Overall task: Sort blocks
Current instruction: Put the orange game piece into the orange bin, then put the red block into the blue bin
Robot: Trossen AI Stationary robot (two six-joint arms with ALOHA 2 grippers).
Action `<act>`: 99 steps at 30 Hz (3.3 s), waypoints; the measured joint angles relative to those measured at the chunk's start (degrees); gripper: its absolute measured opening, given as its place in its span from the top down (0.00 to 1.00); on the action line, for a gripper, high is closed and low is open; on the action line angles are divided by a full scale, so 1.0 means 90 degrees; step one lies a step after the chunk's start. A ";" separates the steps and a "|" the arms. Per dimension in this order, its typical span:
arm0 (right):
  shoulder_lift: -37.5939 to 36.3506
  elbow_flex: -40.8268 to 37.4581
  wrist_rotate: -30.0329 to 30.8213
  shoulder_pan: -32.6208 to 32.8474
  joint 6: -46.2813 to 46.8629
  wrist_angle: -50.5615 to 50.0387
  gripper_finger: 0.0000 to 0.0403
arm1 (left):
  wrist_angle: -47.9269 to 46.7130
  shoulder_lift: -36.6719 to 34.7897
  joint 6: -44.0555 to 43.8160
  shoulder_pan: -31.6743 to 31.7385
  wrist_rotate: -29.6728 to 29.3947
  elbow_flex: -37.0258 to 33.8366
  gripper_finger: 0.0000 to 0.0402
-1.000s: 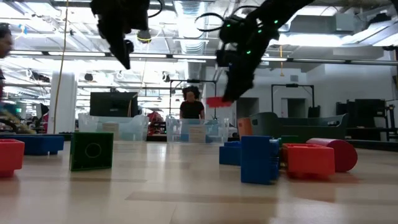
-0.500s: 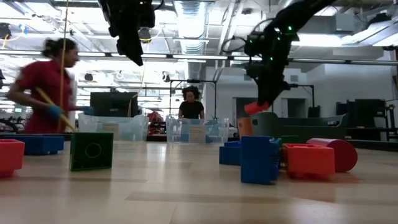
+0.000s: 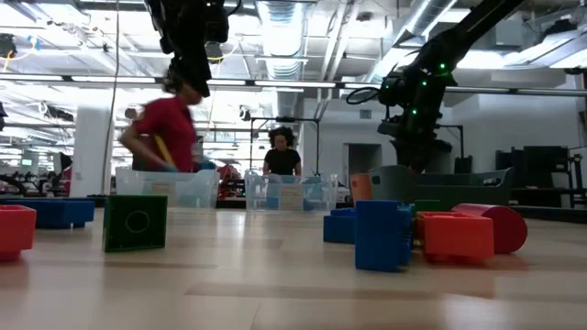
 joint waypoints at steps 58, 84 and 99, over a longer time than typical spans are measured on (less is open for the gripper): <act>-0.0504 -0.0661 -0.0548 0.8905 0.7709 -0.1461 0.55 | 0.0871 0.0007 0.1842 0.0322 0.0554 -0.0532 0.43; 0.0044 -0.0256 -0.0631 0.9354 0.7889 -0.2061 0.41 | 0.0850 0.0004 0.1984 0.0329 0.0552 -0.0532 0.43; 0.0090 -0.1047 -0.0627 0.9432 0.8008 -0.1136 0.42 | 0.0845 0.0002 0.1918 0.0329 0.0544 -0.0532 0.43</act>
